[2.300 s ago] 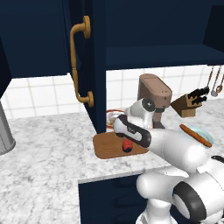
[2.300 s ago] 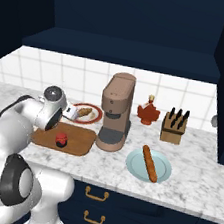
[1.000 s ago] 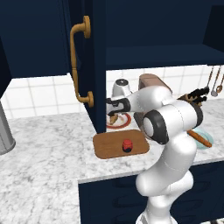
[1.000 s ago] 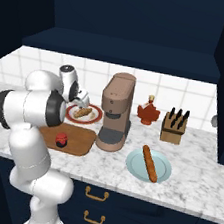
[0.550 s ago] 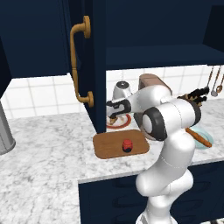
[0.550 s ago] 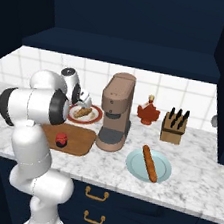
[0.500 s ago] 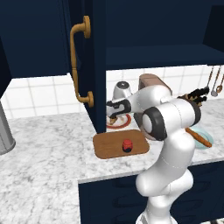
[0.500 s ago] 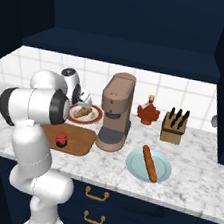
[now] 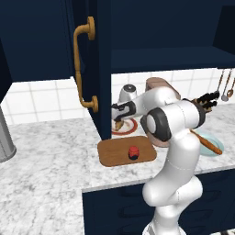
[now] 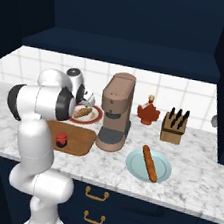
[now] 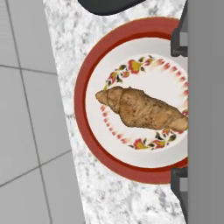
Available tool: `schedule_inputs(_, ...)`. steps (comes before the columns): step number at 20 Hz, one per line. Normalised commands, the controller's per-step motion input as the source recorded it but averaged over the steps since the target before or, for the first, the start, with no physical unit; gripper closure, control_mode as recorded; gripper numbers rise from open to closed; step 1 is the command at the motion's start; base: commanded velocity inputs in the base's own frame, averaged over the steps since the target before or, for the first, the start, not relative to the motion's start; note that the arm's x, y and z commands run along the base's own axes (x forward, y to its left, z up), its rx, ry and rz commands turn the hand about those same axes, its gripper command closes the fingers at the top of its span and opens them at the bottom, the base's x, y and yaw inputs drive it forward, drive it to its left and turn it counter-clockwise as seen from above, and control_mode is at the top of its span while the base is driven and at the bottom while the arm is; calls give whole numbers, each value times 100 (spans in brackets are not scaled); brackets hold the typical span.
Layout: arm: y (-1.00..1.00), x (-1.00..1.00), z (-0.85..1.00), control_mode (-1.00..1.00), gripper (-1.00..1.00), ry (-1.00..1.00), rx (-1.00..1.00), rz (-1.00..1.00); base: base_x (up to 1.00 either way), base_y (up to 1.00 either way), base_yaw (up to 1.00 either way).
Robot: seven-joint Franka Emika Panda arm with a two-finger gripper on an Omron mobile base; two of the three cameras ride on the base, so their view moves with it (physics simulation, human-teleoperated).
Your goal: From the different types of pastries on the counter, select a croissant and place it on the cutting board. Then retrieve a jar of jam from the cabinet and place it alongside the croissant on the cutting board.
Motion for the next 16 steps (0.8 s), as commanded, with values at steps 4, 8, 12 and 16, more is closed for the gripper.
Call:
schedule_inputs(4,0,28,-24,-100,-100,0,0,0,0,0,0)
schedule_inputs(8,0,21,-46,-100,-100,0,0,0,0,0,0)
schedule_inputs(12,0,5,-30,-100,-100,2,0,0,0,0,0)
schedule_inputs(16,0,0,-11,-100,-100,9,1,0,0,0,0)
